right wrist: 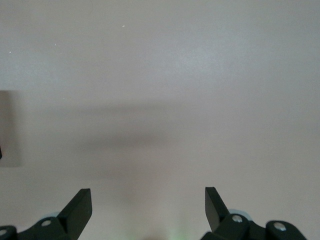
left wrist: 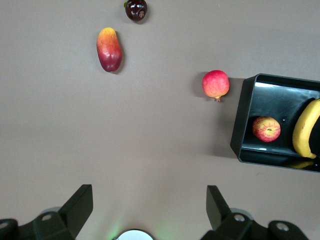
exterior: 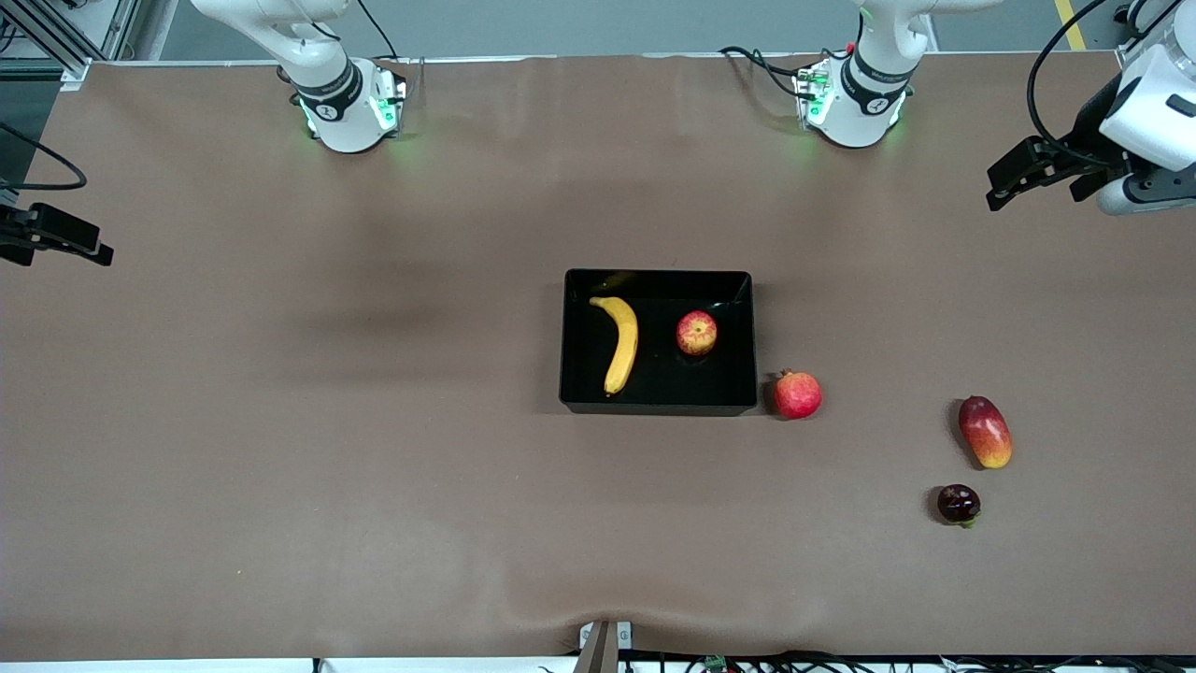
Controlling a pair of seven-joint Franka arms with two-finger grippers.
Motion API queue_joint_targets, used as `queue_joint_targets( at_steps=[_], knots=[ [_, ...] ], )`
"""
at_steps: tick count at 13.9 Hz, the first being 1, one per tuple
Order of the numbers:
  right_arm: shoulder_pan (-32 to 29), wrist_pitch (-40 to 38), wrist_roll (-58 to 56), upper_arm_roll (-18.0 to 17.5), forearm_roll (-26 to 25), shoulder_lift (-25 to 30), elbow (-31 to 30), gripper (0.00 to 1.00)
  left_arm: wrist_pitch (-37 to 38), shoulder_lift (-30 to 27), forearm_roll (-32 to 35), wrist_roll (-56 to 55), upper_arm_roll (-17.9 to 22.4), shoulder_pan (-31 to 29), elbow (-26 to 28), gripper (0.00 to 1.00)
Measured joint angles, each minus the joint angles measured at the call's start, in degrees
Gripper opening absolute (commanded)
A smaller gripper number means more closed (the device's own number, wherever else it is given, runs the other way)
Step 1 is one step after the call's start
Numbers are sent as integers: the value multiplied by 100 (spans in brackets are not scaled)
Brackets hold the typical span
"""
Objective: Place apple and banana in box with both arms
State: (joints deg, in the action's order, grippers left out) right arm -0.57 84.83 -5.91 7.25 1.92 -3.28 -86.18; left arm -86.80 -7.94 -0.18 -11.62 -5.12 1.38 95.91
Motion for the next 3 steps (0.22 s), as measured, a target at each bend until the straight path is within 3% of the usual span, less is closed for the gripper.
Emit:
queue_joint_targets(
  at_steps=[3],
  knots=[
    [0,0,12,1,0,0,0,100,7,8,15,41,10,-4,-6,100]
  ],
)
